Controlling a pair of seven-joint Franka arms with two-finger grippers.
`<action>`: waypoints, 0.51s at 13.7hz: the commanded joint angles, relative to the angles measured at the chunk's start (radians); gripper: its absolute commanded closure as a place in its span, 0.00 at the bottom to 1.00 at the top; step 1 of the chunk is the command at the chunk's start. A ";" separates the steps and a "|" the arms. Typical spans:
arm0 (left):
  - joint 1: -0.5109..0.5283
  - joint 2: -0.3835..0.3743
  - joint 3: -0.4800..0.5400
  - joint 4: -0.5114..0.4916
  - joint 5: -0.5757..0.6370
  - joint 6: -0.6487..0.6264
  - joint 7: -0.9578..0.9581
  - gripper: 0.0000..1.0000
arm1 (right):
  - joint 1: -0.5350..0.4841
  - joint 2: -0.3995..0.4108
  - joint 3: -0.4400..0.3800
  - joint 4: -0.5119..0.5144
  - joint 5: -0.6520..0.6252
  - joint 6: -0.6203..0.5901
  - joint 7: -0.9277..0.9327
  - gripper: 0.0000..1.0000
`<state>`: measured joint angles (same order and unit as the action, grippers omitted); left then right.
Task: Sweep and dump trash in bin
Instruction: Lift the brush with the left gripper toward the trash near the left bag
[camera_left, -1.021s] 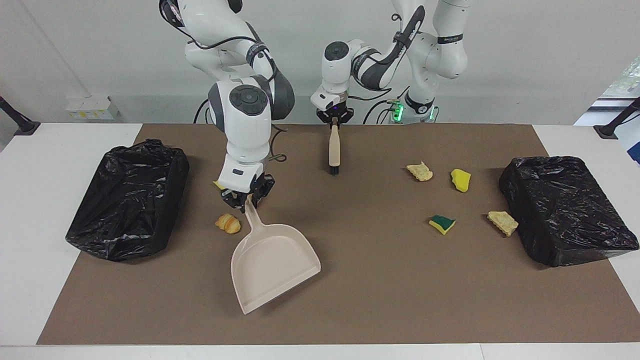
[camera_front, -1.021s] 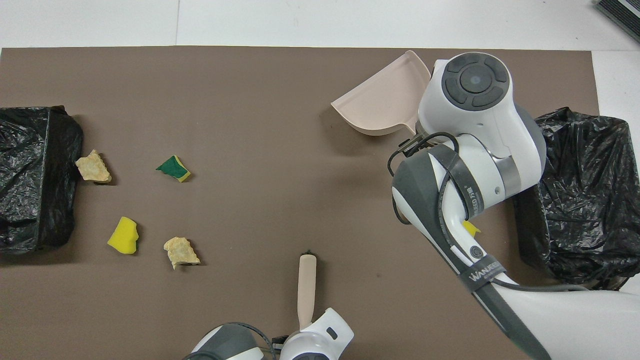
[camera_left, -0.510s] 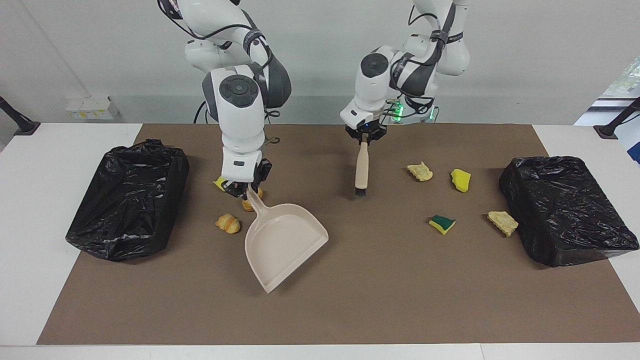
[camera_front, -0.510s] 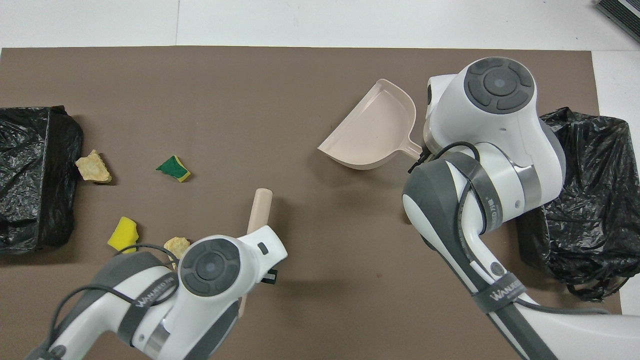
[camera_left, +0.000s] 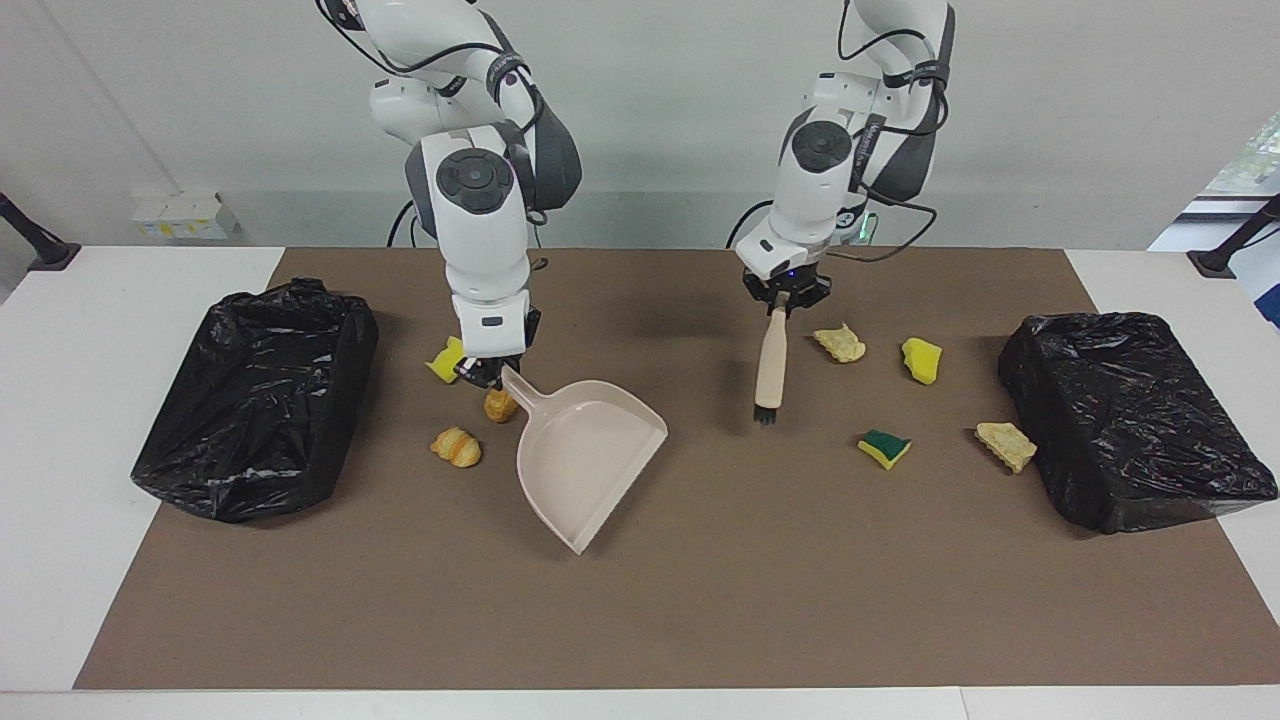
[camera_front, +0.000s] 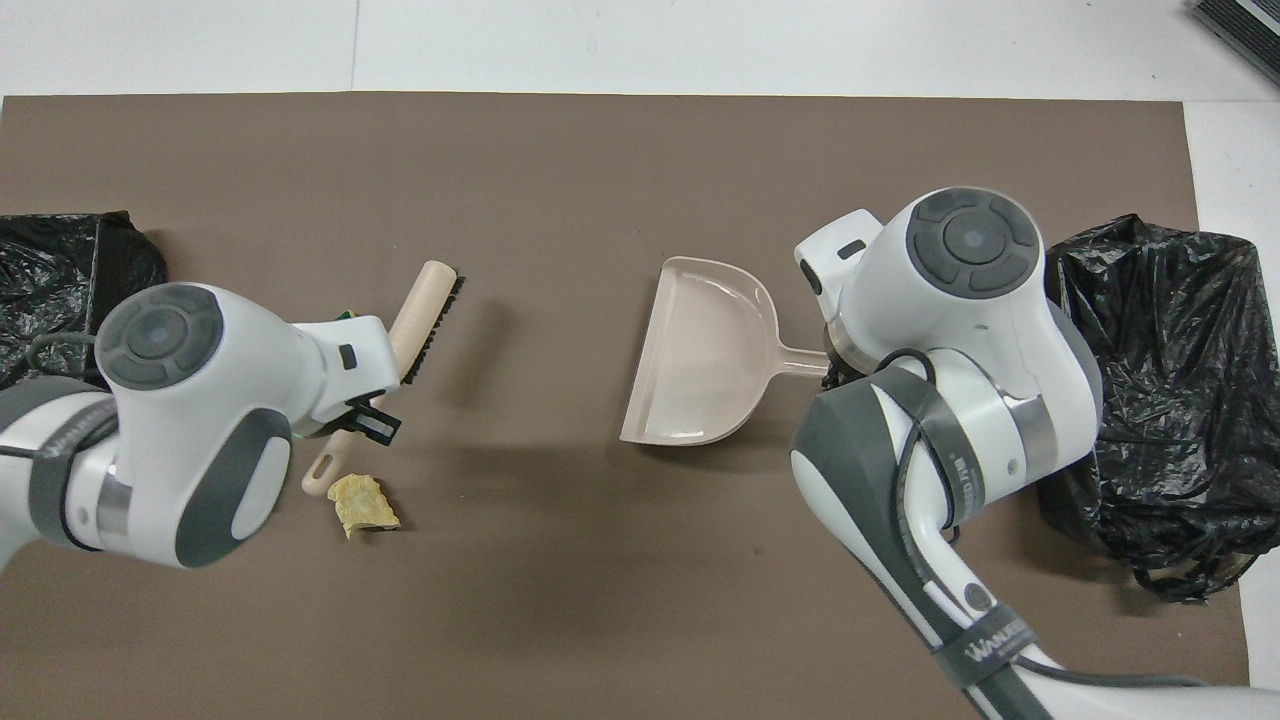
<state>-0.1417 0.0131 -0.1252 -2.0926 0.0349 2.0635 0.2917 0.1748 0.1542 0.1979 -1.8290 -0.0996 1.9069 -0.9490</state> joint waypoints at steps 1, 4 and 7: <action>0.118 0.119 -0.014 0.129 0.100 0.048 0.255 1.00 | 0.023 -0.090 0.003 -0.121 0.027 0.061 -0.114 1.00; 0.243 0.160 -0.013 0.135 0.117 0.156 0.548 1.00 | 0.037 -0.113 0.003 -0.166 0.066 0.110 -0.200 1.00; 0.287 0.198 -0.013 0.125 0.117 0.165 0.603 1.00 | 0.037 -0.133 0.002 -0.203 0.084 0.143 -0.206 1.00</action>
<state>0.1293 0.1834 -0.1228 -1.9783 0.1299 2.2151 0.8721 0.2217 0.0663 0.2004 -1.9807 -0.0492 2.0178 -1.1136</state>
